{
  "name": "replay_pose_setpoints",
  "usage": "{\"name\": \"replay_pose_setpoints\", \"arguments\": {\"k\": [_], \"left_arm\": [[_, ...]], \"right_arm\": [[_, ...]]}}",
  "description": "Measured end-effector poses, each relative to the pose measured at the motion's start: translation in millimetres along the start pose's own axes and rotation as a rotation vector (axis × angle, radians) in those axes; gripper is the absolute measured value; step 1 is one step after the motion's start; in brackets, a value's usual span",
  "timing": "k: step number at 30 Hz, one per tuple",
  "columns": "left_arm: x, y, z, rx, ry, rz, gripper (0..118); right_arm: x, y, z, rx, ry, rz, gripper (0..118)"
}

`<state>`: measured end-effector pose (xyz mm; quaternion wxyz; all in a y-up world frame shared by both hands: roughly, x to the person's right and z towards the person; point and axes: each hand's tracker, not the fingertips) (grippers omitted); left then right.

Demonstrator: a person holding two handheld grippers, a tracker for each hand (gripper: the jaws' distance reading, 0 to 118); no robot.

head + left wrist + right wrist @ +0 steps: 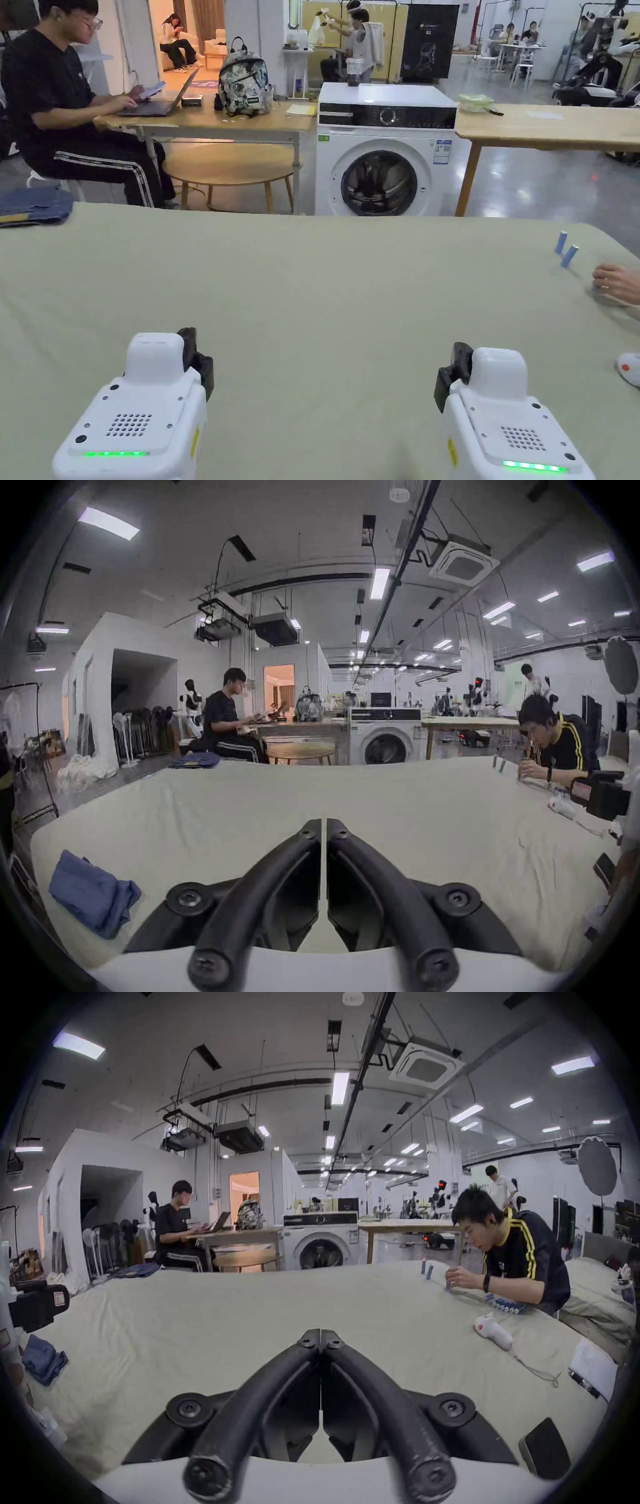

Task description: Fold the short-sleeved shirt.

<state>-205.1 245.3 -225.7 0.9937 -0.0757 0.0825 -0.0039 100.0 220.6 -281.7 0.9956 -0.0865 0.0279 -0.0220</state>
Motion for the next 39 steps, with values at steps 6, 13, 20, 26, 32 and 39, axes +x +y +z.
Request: {"name": "replay_pose_setpoints", "arguments": {"k": [6,13,20,26,32,39], "left_arm": [[-1,2,-4,0.007,0.003,-0.022,0],[-11,7,-7,0.010,0.013,0.016,0],[-15,11,-8,0.016,0.026,0.034,0],[-14,11,-7,0.016,0.021,0.028,0],[-14,12,-7,0.011,0.022,0.050,2],[-14,12,-6,0.008,0.035,0.060,23]], "right_arm": [[-5,7,0,0.058,-0.006,0.044,0],[-12,4,0,0.059,0.008,0.070,0],[-17,4,3,0.058,0.015,0.043,0],[-19,6,5,0.058,0.020,0.042,0],[-18,5,6,0.046,0.018,0.046,2],[-15,0,6,0.029,-0.010,0.051,57]]}}
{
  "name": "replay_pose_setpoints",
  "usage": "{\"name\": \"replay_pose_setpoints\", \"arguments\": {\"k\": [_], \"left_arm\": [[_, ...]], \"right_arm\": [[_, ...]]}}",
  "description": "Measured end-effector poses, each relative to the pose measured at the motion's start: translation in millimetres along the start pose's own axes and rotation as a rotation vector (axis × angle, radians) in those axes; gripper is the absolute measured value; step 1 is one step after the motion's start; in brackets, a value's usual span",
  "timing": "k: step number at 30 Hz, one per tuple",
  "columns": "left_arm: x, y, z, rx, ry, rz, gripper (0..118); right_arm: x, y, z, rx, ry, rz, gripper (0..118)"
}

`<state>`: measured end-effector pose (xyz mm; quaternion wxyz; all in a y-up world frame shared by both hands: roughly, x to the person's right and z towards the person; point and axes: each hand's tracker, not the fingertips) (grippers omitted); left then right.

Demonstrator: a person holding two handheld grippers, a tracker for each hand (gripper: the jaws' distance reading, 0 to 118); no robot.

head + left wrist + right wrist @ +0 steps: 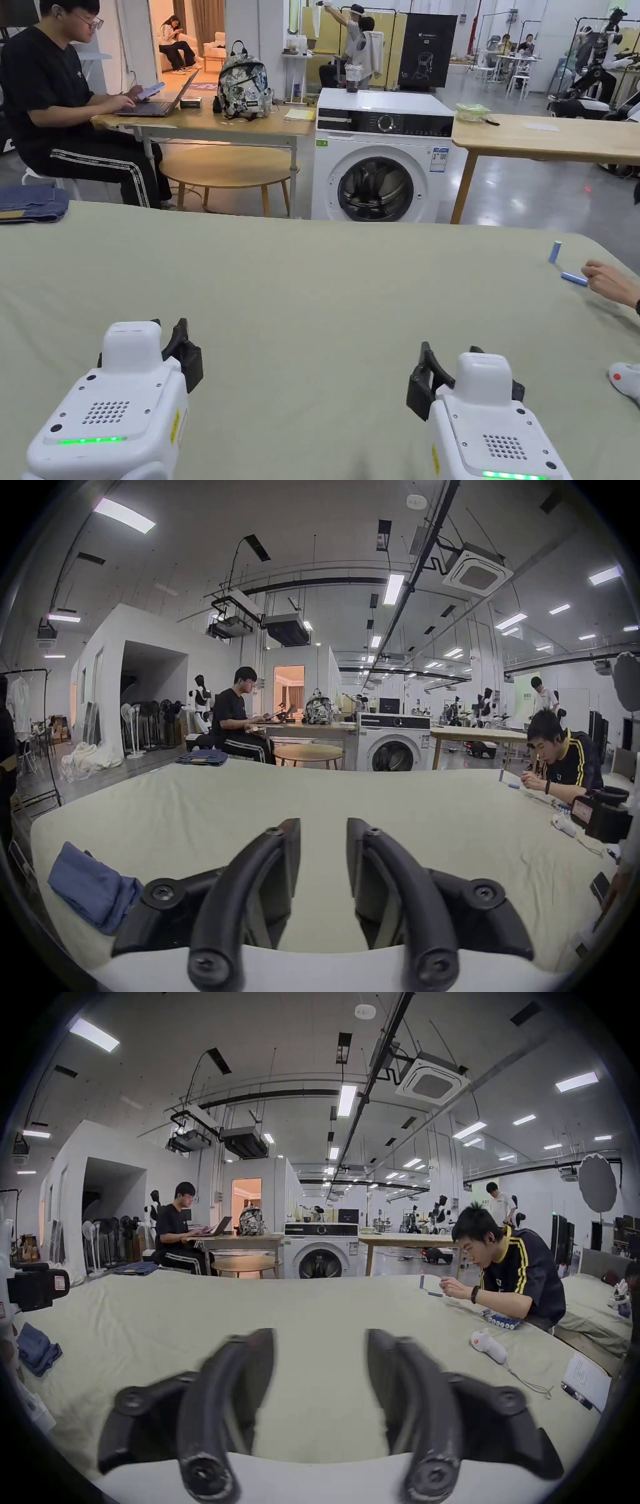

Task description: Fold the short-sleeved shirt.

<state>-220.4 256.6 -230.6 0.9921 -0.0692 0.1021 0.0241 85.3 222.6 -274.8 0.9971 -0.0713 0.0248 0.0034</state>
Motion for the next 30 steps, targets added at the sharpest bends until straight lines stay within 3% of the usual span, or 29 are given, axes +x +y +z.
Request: {"name": "replay_pose_setpoints", "arguments": {"k": [1,2,5,8,13,16,20,24,30], "left_arm": [[-1,0,0,0.001,0.000,0.005,29],[-1,1,0,0.000,-0.003,0.009,35],[-2,3,1,0.005,-0.008,0.012,48],[-1,4,1,0.006,-0.016,0.004,52],[0,4,1,0.008,-0.035,-0.015,52],[1,4,0,-0.004,-0.052,-0.019,69],[1,3,1,0.002,-0.055,-0.021,70],[1,4,0,-0.003,-0.055,-0.015,70],[0,4,0,-0.003,-0.046,-0.020,70]], "right_arm": [[0,0,0,-0.001,-0.004,0.001,69],[1,-1,0,0.003,-0.007,0.002,73],[0,0,-1,0.001,-0.014,0.010,74],[0,2,-1,0.001,-0.018,0.010,83],[1,6,1,0.003,-0.009,-0.004,83],[1,9,1,0.005,0.003,-0.007,83],[1,12,2,0.008,0.026,-0.006,83],[4,15,0,-0.004,0.068,-0.065,83],[2,17,-8,-0.017,-0.019,-0.070,87]]}}
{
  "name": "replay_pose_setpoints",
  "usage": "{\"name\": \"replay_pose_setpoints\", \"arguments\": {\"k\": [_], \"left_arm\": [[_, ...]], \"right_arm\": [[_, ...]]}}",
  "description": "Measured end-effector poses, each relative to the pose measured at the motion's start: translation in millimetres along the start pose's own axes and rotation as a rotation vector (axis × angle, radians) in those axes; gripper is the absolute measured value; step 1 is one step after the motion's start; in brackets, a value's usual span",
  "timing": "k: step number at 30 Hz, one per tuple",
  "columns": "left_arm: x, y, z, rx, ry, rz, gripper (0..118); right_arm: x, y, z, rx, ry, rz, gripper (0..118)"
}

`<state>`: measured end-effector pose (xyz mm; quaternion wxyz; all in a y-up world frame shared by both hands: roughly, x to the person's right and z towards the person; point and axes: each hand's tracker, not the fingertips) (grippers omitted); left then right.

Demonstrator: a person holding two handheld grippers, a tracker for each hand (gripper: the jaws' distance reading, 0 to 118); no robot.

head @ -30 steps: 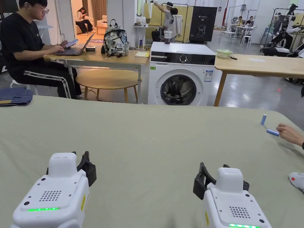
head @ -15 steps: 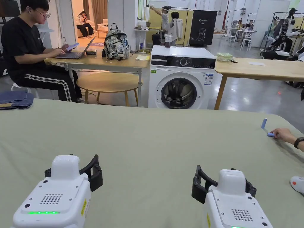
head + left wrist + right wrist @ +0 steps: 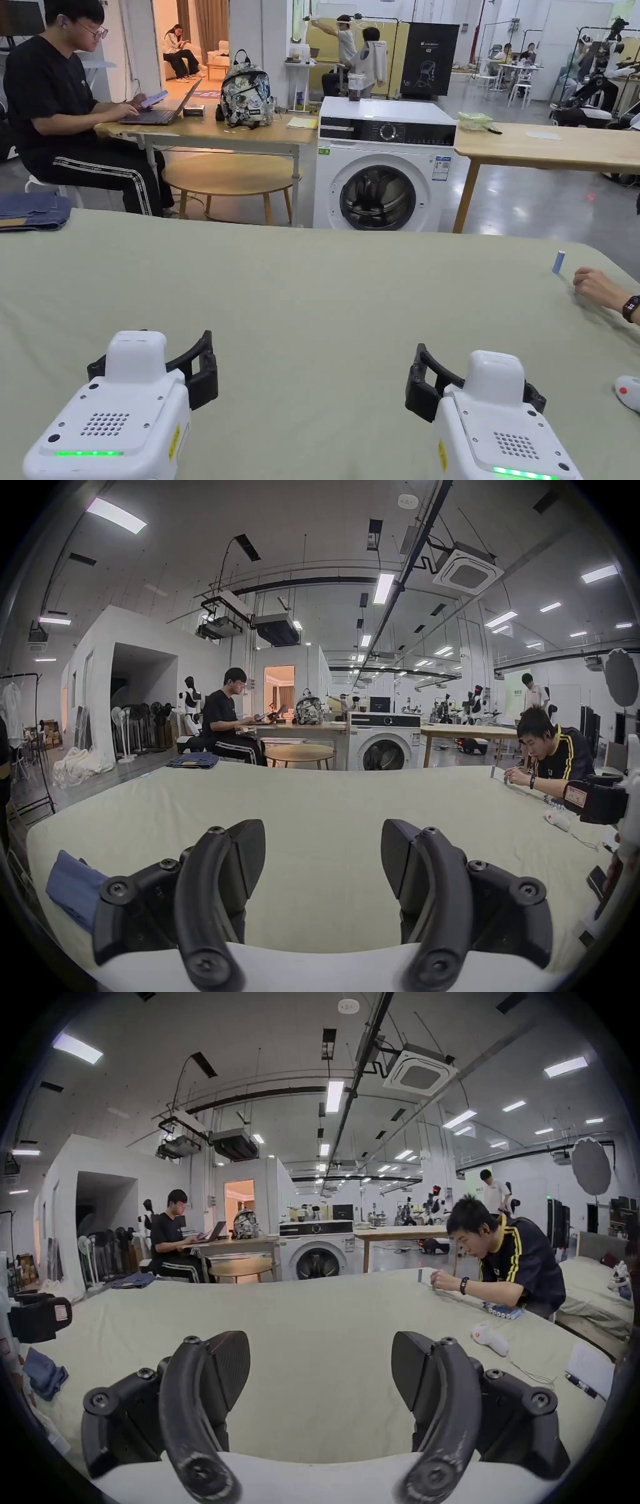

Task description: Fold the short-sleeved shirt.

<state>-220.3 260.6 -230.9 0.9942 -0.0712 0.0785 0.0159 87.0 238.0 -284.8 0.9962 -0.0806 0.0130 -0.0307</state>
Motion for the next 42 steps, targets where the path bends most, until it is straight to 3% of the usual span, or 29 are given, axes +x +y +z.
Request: {"name": "replay_pose_setpoints", "arguments": {"k": [9,14,22,42], "left_arm": [[-3,-4,-2,-0.023,-0.001,0.022,70],[-3,-5,-3,-0.034,-0.007,0.028,70],[-1,-4,-3,-0.046,-0.016,0.030,70],[-1,-10,-6,-0.081,-0.029,0.032,70]], "right_arm": [[0,2,-5,-0.054,-0.007,-0.037,91],[-8,3,-8,-0.076,-0.096,0.000,95],[-9,5,-8,-0.102,-0.050,-0.044,95],[-17,3,-8,-0.107,-0.129,0.016,95]]}}
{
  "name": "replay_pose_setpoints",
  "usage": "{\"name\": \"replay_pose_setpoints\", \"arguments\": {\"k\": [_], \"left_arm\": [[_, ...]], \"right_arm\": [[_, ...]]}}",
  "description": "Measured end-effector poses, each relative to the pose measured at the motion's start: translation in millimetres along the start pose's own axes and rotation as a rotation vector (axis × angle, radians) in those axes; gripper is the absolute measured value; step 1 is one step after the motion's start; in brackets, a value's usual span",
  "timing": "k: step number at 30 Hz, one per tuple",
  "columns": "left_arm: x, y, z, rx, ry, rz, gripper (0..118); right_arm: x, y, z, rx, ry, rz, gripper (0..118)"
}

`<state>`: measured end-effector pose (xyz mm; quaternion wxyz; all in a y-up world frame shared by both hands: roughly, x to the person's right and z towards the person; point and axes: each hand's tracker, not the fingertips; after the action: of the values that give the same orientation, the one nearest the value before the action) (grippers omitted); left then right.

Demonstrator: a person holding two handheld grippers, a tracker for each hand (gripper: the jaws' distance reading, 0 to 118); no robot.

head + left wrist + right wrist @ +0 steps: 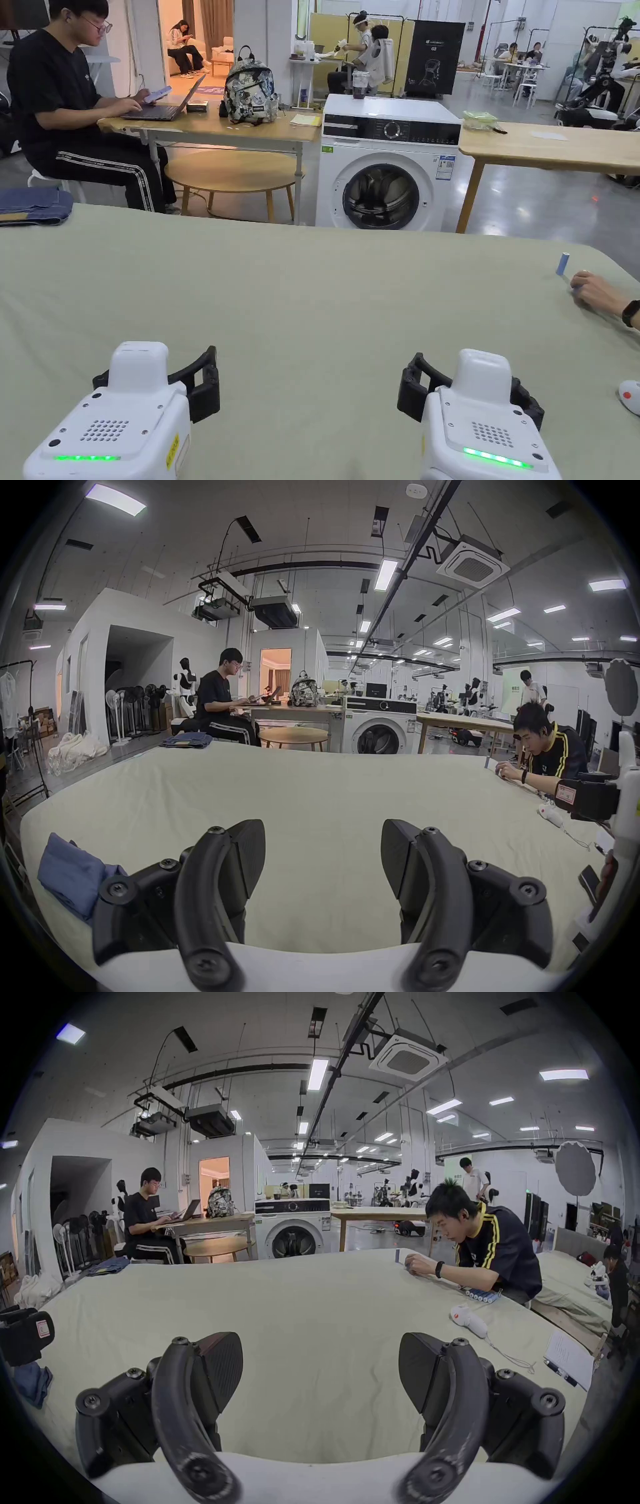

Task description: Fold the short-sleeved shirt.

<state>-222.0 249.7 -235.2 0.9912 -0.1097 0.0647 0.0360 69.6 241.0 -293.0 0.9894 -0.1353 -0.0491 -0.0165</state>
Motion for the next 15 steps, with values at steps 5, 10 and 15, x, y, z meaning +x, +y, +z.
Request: {"name": "replay_pose_setpoints", "arguments": {"k": [5,10,15], "left_arm": [[-0.7,-1.1,-0.7,-0.006,-0.003,-0.002,70],[-1.5,-1.7,-0.5,-0.010,-0.006,0.000,70],[-3.1,-1.0,0.6,-0.014,-0.006,0.001,70]], "right_arm": [[-1.6,-2.6,-1.9,-0.014,0.000,0.021,95],[-2.5,-4.4,0.2,-0.012,0.006,0.026,95],[-1.9,-2.0,2.0,-0.013,0.027,0.018,95]]}}
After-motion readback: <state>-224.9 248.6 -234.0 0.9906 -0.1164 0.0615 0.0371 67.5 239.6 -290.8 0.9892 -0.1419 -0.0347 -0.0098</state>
